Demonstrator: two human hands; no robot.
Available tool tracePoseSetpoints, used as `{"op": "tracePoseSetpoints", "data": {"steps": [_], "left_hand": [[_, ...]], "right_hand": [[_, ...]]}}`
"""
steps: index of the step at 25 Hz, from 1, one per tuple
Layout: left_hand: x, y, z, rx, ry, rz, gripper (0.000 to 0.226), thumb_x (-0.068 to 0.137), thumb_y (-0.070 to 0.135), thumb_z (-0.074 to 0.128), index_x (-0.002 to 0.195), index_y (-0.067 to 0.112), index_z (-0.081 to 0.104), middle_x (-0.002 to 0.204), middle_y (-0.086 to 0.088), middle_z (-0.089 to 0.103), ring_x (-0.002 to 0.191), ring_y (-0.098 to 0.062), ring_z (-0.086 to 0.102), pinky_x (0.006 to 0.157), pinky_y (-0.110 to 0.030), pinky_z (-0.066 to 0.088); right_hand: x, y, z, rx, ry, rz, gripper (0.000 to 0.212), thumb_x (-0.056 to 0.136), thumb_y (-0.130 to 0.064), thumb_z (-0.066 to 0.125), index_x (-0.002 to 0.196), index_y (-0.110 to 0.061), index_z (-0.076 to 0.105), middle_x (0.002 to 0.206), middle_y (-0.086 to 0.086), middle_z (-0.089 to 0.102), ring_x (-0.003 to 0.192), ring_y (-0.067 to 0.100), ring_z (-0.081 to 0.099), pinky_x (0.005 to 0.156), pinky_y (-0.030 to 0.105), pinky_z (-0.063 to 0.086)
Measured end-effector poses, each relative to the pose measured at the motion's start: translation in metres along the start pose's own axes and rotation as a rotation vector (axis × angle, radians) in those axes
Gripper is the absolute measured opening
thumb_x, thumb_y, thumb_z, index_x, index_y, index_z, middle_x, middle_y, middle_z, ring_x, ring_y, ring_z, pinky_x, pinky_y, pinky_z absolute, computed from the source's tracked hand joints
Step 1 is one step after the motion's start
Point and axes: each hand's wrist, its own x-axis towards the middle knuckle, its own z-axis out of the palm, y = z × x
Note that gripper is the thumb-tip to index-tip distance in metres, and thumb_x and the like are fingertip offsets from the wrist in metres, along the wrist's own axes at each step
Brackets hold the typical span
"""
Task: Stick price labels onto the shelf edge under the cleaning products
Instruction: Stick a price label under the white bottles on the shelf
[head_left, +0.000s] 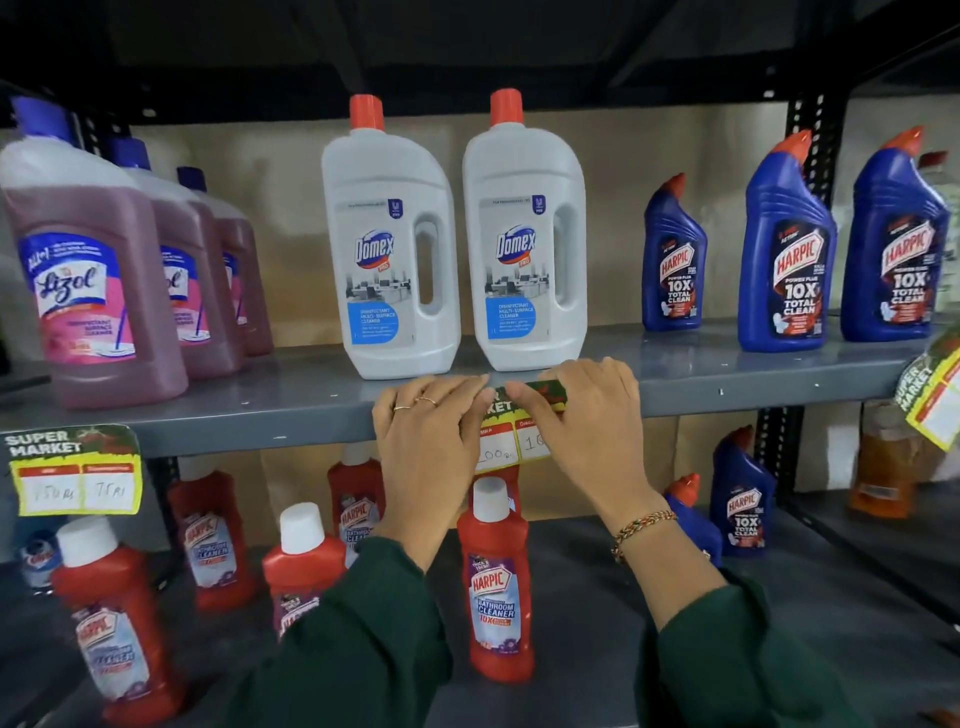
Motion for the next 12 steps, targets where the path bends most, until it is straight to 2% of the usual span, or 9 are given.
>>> {"op": "tracePoseSetpoints", "data": {"steps": [4,7,10,12], "left_hand": [[0.004,0.0,-0.001,0.013,0.005,0.001,0.034,0.089,0.037,0.038,0.093,0.023,0.069,0.092,0.001,0.073,0.093,-0.022,0.058,0.083,-0.035,0.025],[0.008,0.001,-0.002,0.011,-0.013,-0.012,0.029,0.09,0.034,0.042,0.089,0.023,0.069,0.089,0.001,0.072,0.092,-0.023,0.056,0.081,-0.035,0.022],[0.01,0.001,-0.003,-0.002,-0.034,-0.022,0.014,0.09,0.024,0.055,0.089,0.023,0.069,0.091,0.0,0.071,0.094,-0.024,0.054,0.081,-0.037,0.021],[0.009,0.003,-0.004,0.008,-0.041,-0.014,0.013,0.089,0.023,0.056,0.091,0.023,0.069,0.093,0.0,0.071,0.095,-0.024,0.054,0.081,-0.036,0.02]], "right_hand": [[-0.004,0.009,-0.003,0.027,0.0,-0.07,0.035,0.086,-0.04,0.041,0.085,-0.014,0.063,0.08,0.006,0.071,0.081,0.022,0.06,0.099,0.035,0.033],[-0.005,0.008,-0.006,0.022,-0.008,-0.096,0.031,0.088,-0.034,0.04,0.087,-0.013,0.064,0.081,0.007,0.071,0.081,0.022,0.058,0.086,0.026,0.032],[-0.004,0.01,-0.009,0.023,-0.033,-0.126,0.023,0.087,-0.027,0.049,0.087,-0.011,0.065,0.081,0.007,0.072,0.081,0.023,0.061,0.082,0.032,0.038],[-0.001,0.012,-0.011,0.049,-0.066,-0.137,0.017,0.087,-0.022,0.054,0.085,-0.01,0.065,0.079,0.007,0.073,0.076,0.022,0.063,0.081,0.037,0.046]]}}
